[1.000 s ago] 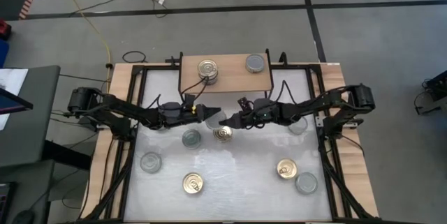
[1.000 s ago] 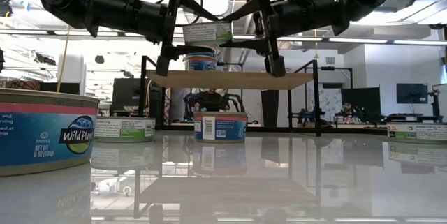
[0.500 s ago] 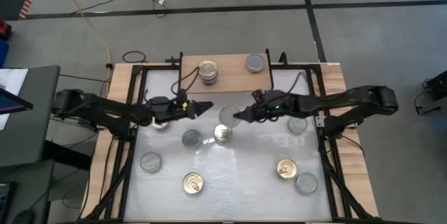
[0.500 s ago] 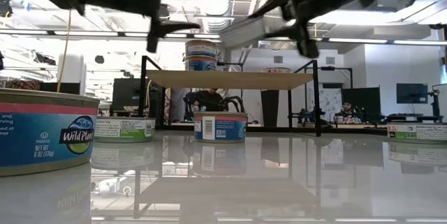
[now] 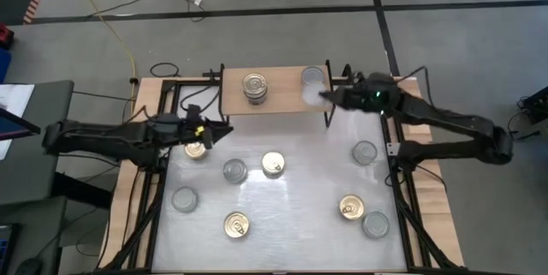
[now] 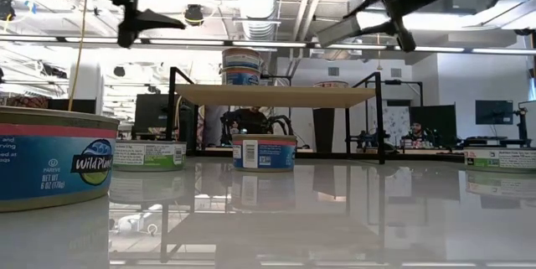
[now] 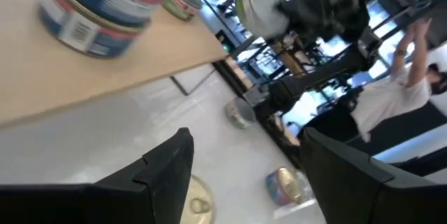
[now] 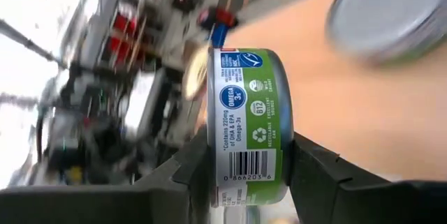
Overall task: Stack canned seafood by type on shelf
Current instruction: Stack the green white tuna can on top of the other green white tuna can on the shelf
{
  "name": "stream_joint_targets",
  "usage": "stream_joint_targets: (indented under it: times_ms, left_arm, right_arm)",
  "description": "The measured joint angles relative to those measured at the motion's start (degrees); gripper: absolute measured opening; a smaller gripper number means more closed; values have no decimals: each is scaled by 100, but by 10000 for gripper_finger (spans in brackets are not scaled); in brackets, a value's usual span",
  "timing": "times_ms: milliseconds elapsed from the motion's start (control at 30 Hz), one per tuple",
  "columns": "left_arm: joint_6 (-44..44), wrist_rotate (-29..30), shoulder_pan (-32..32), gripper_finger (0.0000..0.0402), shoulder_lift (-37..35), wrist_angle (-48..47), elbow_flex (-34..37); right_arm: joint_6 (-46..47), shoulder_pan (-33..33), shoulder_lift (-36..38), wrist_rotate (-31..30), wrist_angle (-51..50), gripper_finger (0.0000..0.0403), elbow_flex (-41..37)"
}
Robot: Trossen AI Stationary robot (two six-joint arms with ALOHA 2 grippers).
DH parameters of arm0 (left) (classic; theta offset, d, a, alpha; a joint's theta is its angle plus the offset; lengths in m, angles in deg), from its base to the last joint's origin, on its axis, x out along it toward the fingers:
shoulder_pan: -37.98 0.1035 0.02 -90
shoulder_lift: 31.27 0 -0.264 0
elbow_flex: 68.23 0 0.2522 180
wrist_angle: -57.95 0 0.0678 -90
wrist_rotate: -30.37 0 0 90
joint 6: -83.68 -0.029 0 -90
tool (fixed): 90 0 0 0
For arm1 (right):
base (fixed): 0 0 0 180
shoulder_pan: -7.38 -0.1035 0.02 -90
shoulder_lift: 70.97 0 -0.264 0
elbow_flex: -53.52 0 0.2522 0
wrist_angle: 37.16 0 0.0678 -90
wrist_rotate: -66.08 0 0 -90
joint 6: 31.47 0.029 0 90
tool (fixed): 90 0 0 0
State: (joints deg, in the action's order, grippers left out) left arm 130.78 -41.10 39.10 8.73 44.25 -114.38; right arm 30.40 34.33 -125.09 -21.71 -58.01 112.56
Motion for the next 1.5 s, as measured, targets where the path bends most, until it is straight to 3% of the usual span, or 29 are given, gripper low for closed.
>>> stream_joint_targets:
  times_ms: [200, 400, 700, 833, 1500]
  left_arm:
    - [-432, 26, 0, 251, -676, -864, 0]
    - [-1095, 26, 0, 251, -1002, -1028, 0]
    - [-1369, 26, 0, 251, -1129, -1205, 0]
    - [-1362, 26, 0, 251, -1128, -1414, 0]
    - [-1353, 26, -2, 251, -1128, -1478, 0]
  right_arm:
    - [156, 1093, -300, 614, 244, 176, 0]
    - [300, 1548, -1004, 854, 949, 175, 99]
    - [90, 1787, -1901, 875, 923, 182, 656]
    - [-110, 1787, -2114, 860, 447, 181, 987]
    - [-258, 1708, -2202, 837, 155, 187, 1073]
